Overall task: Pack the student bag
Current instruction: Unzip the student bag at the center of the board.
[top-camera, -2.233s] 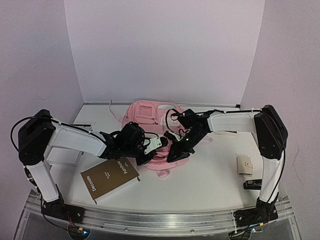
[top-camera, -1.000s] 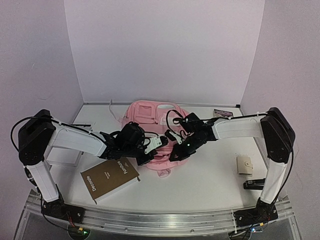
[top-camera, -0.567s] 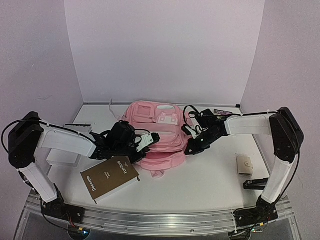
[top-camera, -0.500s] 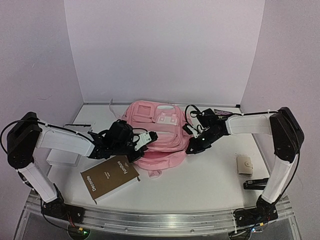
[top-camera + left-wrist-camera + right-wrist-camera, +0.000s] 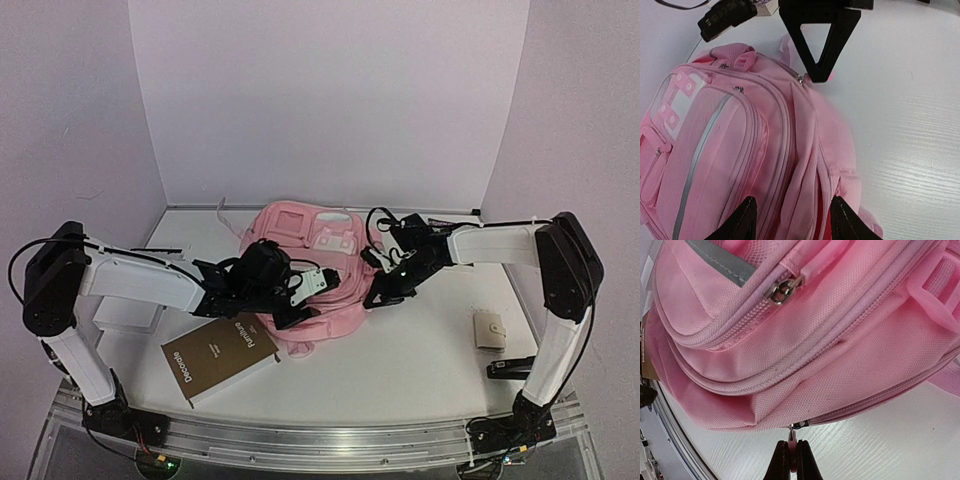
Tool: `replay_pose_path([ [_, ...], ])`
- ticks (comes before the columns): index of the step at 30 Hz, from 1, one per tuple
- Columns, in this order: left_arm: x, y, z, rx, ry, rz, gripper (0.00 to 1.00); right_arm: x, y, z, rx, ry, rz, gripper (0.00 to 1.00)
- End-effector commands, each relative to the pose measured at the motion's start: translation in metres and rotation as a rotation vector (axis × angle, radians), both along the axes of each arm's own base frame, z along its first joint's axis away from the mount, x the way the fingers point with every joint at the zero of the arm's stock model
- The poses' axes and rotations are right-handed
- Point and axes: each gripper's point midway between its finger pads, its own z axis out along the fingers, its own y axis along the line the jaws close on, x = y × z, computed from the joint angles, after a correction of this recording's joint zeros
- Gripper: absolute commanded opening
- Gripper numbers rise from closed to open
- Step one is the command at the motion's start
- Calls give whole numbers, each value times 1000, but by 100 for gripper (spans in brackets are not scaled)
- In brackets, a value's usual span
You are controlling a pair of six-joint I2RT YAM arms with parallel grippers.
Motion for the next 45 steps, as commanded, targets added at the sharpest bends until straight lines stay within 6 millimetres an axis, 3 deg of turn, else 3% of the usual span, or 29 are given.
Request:
replay_pose_path([
  [1,9,-28,15,-68,-24,-16,50,-4,18,24,79,4,29,0],
  [9,19,-54,-9,-42,10,-49,49,-3,19,26,81,0,25,0],
  [12,22,-53,-13,-32,11,-27,30,-2,15,24,60,-13,19,0],
  [17,16,-43,0,-58,6,-19,1,12,-5,13,34,5,-39,0],
  [25,2,-21,2,-37,9,-24,0,50,-47,-7,-63,-43,-97,0],
  [35,2,-6,8,-26,-34,-6,0,120,-67,-6,-110,-129,-195,0],
  [39,7,-3,10,-38,-42,8,0,143,-80,-8,-134,-150,-248,0],
  [45,30,-5,17,-64,-77,54,0,174,-94,10,-136,-214,-313,0],
])
